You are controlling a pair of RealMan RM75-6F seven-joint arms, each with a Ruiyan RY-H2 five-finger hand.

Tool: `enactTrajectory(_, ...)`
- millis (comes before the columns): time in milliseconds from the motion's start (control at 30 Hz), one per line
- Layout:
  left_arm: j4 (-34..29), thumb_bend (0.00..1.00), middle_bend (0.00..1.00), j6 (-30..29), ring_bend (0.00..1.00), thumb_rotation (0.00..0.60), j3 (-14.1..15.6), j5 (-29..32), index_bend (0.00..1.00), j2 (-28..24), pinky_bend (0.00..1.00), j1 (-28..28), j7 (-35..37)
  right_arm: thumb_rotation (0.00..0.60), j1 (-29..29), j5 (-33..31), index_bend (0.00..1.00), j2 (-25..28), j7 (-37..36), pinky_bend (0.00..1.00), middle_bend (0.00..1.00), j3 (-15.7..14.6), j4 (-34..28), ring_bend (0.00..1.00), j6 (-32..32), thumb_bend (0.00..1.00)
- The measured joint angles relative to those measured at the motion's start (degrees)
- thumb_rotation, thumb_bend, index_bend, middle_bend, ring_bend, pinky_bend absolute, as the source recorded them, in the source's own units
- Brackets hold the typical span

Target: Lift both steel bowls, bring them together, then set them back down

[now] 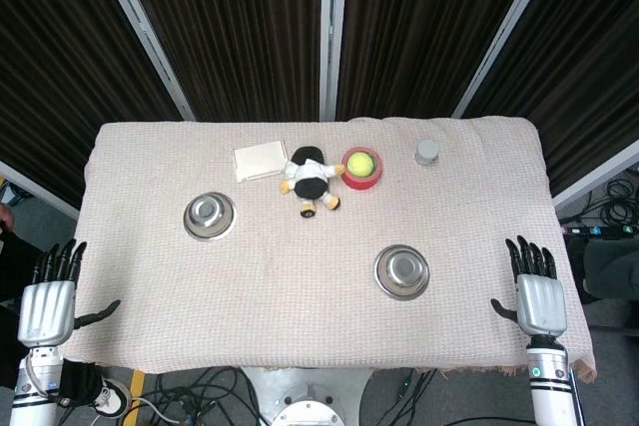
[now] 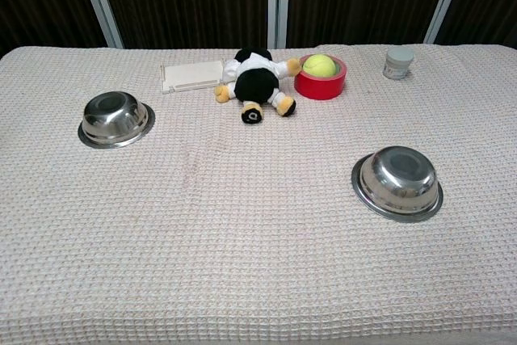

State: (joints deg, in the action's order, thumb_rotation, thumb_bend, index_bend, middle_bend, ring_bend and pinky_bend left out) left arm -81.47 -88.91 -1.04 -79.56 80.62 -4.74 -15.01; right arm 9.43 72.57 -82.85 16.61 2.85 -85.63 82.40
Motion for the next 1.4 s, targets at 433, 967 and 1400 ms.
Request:
enactTrajectory(433, 0.4, 0.01, 0.04, 7.0, 0.00, 0.588, -1.4, -0.5, 0.06, -1.0, 0.12, -3.2, 4.7, 0.600, 2.3, -2.6, 0.00, 2.8, 4.3, 0.00, 0.00, 2.0, -7.1, 0.00, -5.6, 0.09)
enactTrajectory(967, 1.0, 0.01, 0.03, 36.9, 0.00, 0.600, -7.8, 4.5, 0.06, -8.2, 0.11, -23.2, 7.5, 0.600, 18.6, -25.5, 0.00, 3.6, 25.5, 0.00, 0.00, 6.5, -14.9, 0.00, -22.8, 0.10)
enactTrajectory(1400, 15.2, 0.01, 0.03, 46.7, 0.00, 0.600, -7.5, 0.4, 0.06, -0.9, 0.11, -34.1, 16.7, 0.600, 26.7, -34.2, 0.00, -3.2, 26.6, 0.00, 0.00, 5.2, -9.7, 0.00, -27.0, 0.10)
